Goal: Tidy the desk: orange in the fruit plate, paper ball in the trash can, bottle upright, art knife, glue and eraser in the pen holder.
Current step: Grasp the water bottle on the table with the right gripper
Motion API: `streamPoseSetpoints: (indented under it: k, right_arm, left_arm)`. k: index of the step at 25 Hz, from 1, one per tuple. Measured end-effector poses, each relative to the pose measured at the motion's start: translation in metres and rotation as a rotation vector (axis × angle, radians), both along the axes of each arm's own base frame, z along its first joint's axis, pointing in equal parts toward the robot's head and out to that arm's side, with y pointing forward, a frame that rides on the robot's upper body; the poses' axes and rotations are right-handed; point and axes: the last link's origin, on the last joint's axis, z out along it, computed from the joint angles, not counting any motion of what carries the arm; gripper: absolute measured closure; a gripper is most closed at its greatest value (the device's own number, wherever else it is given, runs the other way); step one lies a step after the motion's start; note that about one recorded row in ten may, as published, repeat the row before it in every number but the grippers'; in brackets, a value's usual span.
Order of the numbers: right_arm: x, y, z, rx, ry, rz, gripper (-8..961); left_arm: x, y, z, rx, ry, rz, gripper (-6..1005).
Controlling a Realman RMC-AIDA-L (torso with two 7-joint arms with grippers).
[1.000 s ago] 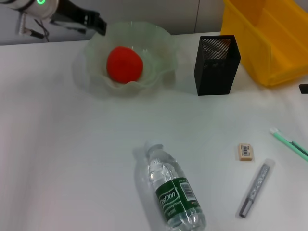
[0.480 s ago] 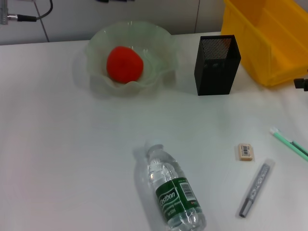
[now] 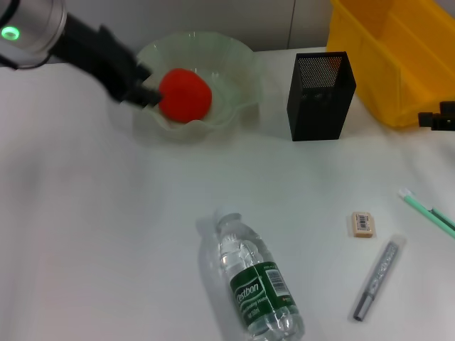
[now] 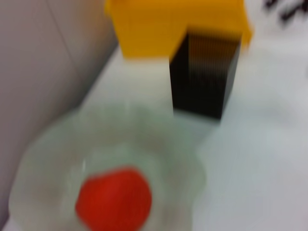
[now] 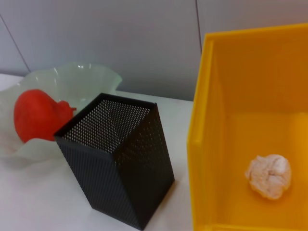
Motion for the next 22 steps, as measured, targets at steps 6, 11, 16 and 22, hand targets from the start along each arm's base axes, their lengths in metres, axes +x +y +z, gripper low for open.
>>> streamPoseSetpoints:
  k: [6,11,16,22]
  right_arm:
    - [-0.001,0.001,-0.007,0.003,0.000,0.007,336]
    - [-0.005,0.005,-0.007,0.004,-0.018,0.037,336]
    - [-0.010,0.012,-0.010,-0.004,-0.028,0.070,336]
    - [-0.014,0.017,-0.012,-0.011,-0.037,0.091,336]
  left_arm:
    - [-0.028,0.003,-0.008,0.069,0.309,0.083,553]
    - [-0.047,0.015,0.000,0.209,0.307,0.265,567]
    - [-0.062,0.026,0.023,0.346,0.166,0.431,583]
    - [-0.082,0.035,0.068,0.511,-0.323,0.608,579]
